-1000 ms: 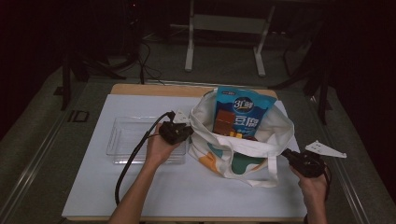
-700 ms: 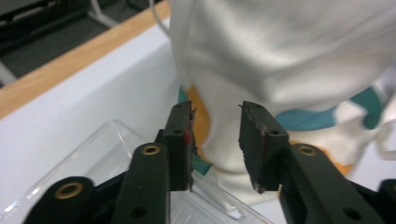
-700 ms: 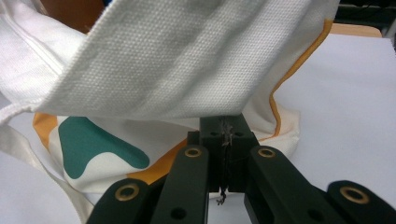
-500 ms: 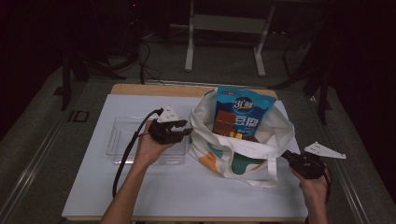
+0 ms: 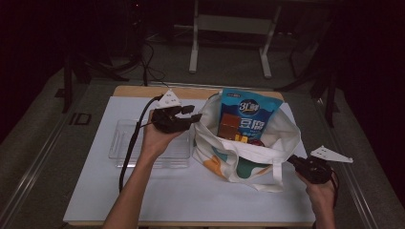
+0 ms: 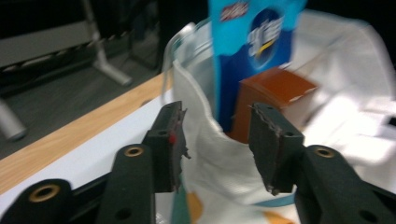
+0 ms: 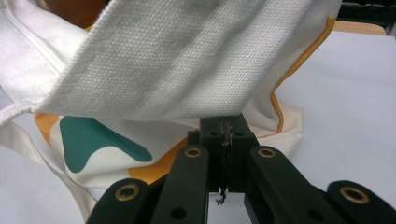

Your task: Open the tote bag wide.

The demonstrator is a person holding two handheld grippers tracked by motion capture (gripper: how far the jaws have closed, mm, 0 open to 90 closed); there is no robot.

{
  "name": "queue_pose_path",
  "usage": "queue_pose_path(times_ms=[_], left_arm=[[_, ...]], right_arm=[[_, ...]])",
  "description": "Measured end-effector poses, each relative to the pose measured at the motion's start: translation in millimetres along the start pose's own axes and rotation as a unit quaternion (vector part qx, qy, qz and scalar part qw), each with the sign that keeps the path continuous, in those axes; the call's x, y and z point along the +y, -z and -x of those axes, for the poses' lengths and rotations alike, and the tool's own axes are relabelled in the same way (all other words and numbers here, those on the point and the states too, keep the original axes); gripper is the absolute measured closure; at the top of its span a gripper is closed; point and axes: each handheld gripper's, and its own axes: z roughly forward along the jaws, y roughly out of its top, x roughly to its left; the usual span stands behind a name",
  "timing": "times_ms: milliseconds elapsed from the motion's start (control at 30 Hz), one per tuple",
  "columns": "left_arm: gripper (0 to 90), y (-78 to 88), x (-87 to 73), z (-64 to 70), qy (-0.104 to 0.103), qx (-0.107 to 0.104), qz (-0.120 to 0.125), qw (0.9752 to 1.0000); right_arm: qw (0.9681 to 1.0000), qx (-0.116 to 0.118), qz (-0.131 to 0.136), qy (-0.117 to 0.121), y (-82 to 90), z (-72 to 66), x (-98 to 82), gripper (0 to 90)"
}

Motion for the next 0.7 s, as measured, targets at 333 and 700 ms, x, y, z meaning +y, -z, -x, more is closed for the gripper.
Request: queue_pose_path(times_ms=[333, 700], left_arm=[[74.9, -29.8, -19.8, 6.2, -0.013, 0.011, -0.084, 0.9963], [79.7, -43.5, -37.2, 6.2, -0.02, 0.028, -0.132, 0.9906]], right_arm=[[0.9996, -0.001, -0.028, 0.001, -7.3, 1.1, -12.1, 89.5], [0.9968, 0.003, -0.079, -0.013, -22.0, -0.4, -38.3, 90.0]])
